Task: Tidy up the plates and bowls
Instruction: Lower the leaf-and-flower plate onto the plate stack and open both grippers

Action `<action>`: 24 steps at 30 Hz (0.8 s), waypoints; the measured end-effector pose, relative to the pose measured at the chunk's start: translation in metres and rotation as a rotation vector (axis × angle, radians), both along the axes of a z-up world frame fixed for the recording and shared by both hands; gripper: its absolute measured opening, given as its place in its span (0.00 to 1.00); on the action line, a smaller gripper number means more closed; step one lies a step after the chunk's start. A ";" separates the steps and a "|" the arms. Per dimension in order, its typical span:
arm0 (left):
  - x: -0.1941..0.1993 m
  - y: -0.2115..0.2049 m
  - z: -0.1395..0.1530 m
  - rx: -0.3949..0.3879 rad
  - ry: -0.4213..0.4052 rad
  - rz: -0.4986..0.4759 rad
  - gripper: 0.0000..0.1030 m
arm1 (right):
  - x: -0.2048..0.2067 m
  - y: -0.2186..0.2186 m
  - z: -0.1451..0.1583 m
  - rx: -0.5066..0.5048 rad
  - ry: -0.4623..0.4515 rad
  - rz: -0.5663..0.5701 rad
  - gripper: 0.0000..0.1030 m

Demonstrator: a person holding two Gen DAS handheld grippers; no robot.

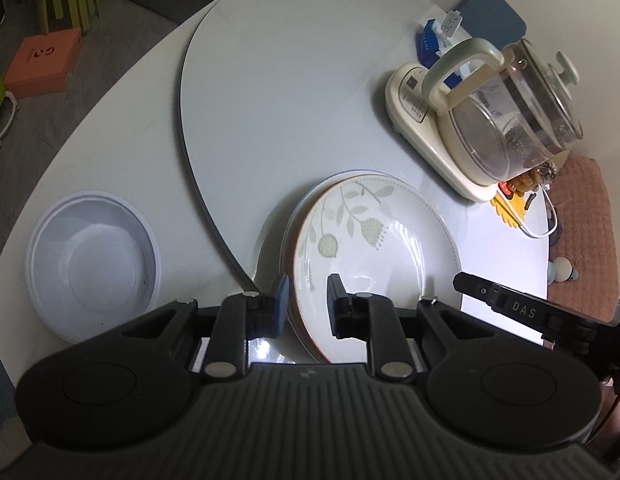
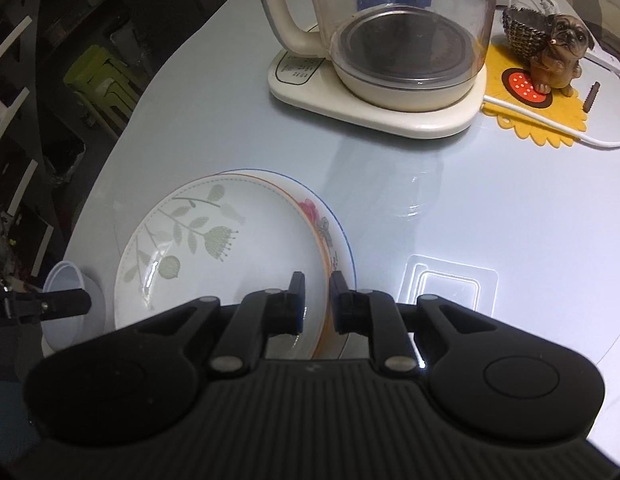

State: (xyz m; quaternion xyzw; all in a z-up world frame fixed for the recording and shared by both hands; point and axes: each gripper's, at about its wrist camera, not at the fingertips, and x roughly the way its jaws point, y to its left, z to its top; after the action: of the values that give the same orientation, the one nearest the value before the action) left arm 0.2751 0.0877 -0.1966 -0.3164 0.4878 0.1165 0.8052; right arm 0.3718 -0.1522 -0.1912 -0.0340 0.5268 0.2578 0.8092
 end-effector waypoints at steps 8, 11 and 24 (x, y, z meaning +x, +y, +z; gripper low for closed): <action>-0.017 -0.004 0.023 0.027 -0.043 -0.035 0.22 | -0.016 0.004 0.020 0.041 -0.036 -0.017 0.16; -0.024 -0.008 0.032 0.033 -0.064 -0.059 0.22 | -0.028 0.003 0.036 0.065 -0.067 -0.027 0.16; -0.058 -0.035 0.080 0.109 -0.153 -0.160 0.22 | -0.107 -0.025 0.105 0.185 -0.167 -0.069 0.16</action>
State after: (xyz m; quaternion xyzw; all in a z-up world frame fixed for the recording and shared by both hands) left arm 0.2171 0.0523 -0.1166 -0.2401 0.4418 0.0537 0.8627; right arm 0.2651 -0.1773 -0.0861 0.0375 0.4324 0.2737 0.8583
